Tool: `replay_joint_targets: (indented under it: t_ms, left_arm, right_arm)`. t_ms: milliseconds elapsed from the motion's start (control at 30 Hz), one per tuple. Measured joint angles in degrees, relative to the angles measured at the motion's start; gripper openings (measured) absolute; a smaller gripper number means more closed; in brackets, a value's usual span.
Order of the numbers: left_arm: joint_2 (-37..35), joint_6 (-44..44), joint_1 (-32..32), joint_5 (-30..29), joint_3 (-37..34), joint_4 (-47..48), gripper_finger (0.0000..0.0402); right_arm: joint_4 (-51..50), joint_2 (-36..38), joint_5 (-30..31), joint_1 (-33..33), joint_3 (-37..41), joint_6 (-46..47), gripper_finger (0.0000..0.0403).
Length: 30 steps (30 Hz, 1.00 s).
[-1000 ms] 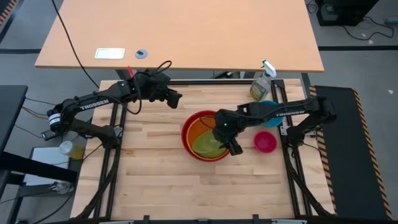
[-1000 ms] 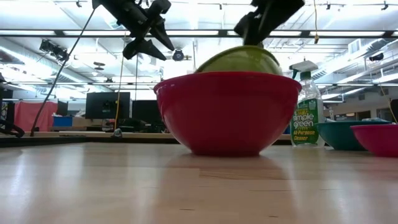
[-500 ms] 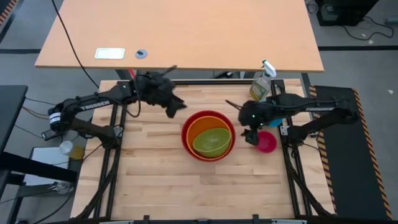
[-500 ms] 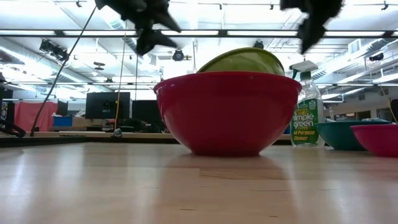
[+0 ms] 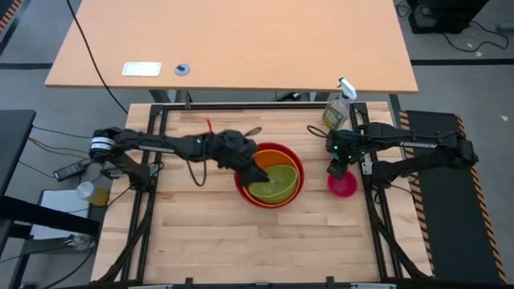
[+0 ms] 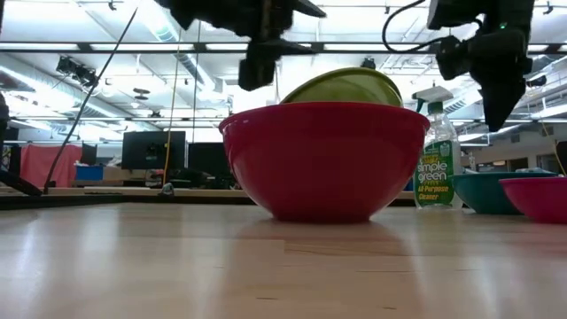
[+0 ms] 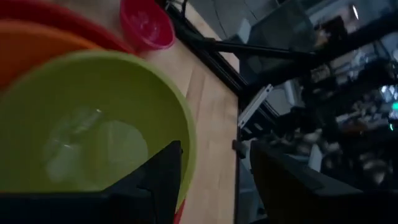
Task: Nest bowls inside each other
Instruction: Stack the light green bowl on top of the orange bowl
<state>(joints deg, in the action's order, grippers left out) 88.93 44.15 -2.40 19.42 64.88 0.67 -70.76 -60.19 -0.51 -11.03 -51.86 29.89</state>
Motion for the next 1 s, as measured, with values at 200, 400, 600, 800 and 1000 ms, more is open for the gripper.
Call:
replay_joint_targets:
  t_ms: [200, 400, 600, 800, 1000]
  left_arm:
    - [7.73, 0.83, 5.33, -5.84, 6.04, 2.03, 0.0192]
    - [16.97, -2.98, 8.24, -14.76, 17.76, 17.85, 0.0192]
    - [24.30, -3.75, 7.73, -15.48, 24.11, 24.22, 0.0192]
    - [25.35, -6.06, 7.12, -18.64, 25.40, 23.91, 0.0192]
    - [23.87, -4.71, 7.14, -19.62, 25.26, 24.51, 0.0192]
  right_arm:
    - [3.07, -0.22, -0.69, 0.15, -0.31, -1.80, 0.0219]
    - [3.80, 1.14, -0.81, 0.24, -0.31, -3.37, 0.0219]
    - [4.90, 3.16, -0.58, 0.50, -0.33, -4.53, 0.0219]
    - [5.40, 4.68, 0.10, 0.55, -0.33, -4.54, 0.0219]
    - [5.71, 5.36, 0.06, 0.55, -0.35, -4.70, 0.0219]
